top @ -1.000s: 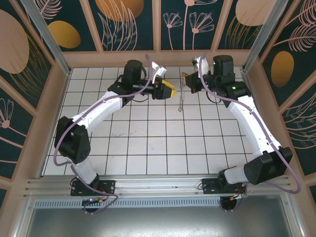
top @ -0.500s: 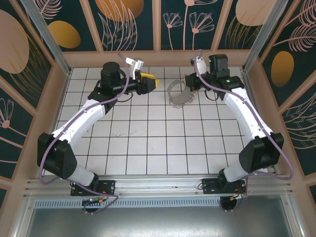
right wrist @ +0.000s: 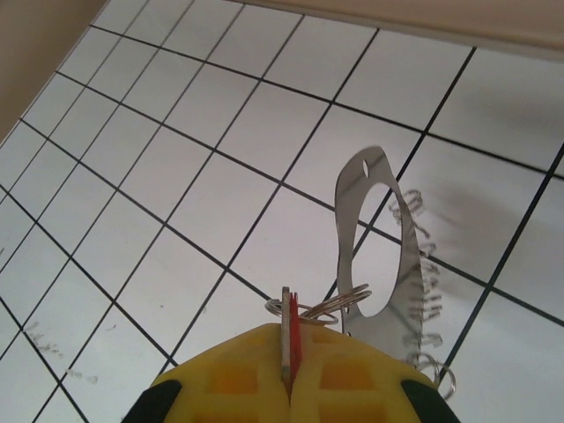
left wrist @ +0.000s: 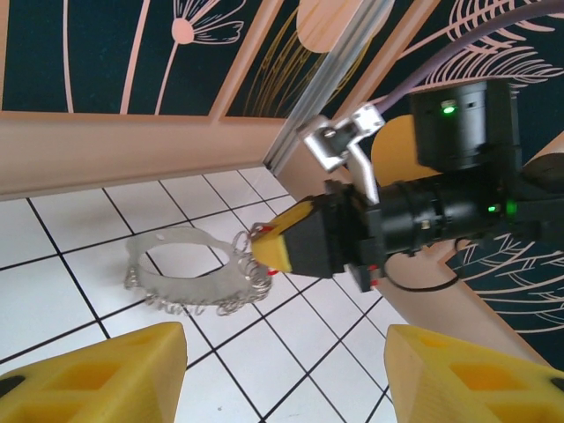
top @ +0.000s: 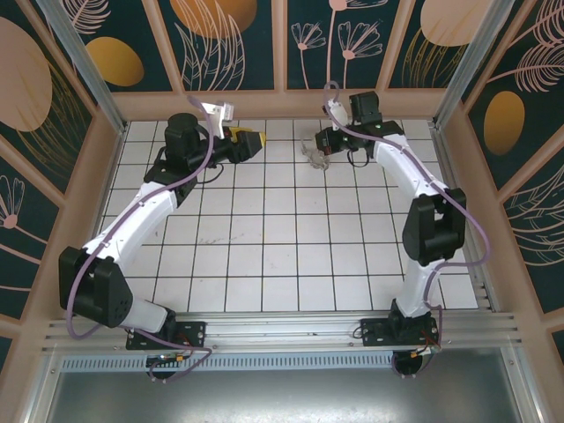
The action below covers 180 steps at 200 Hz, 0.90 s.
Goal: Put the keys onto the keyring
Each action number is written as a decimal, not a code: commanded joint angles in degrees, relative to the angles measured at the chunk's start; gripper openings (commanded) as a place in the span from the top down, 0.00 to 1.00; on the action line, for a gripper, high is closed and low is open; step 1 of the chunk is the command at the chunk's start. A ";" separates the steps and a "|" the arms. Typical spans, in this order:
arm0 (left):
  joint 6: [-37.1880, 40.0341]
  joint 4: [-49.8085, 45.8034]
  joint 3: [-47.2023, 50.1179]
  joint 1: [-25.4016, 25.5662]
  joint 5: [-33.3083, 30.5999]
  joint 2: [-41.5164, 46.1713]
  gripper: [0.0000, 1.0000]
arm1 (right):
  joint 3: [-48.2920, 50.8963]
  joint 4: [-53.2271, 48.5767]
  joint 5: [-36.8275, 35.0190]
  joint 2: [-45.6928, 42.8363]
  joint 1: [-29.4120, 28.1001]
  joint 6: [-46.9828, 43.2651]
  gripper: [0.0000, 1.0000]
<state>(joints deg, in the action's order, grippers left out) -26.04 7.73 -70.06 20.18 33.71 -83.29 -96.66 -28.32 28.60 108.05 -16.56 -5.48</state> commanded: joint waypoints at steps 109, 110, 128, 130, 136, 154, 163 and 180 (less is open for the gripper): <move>-7.04 4.73 2.11 -0.59 -1.61 -0.25 0.38 | 16.03 20.42 -2.48 6.04 -16.14 28.96 1.00; -7.15 4.83 2.12 -0.59 -1.62 -0.32 0.38 | 16.05 20.42 -2.49 6.08 -16.18 29.26 1.00; -8.68 5.74 2.25 -0.59 -1.21 -0.96 0.38 | 16.98 22.61 -1.98 7.07 -17.41 35.08 1.00; -8.81 5.81 2.29 -0.56 -1.13 -1.06 0.38 | 17.02 22.85 -1.80 7.32 -17.56 35.75 1.00; -9.38 6.11 2.37 -0.56 -1.00 -1.17 0.38 | 17.03 23.32 -1.56 7.75 -17.98 37.46 1.00; -10.67 7.20 2.74 -0.59 -0.69 -1.37 0.38 | 17.81 25.72 -1.10 9.41 -19.39 42.20 1.00; -11.08 7.60 2.89 -0.58 -0.69 -1.36 0.38 | 17.65 26.13 -0.94 10.41 -19.89 43.84 1.00; -11.65 7.83 3.09 -0.58 -0.70 -1.14 0.38 | 16.95 25.81 -1.20 12.21 -21.02 45.20 1.00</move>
<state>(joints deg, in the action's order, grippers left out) -35.33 12.01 -67.44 20.12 32.47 -84.40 -79.88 -5.30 26.72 117.32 -35.90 32.91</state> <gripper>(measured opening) 0.619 0.044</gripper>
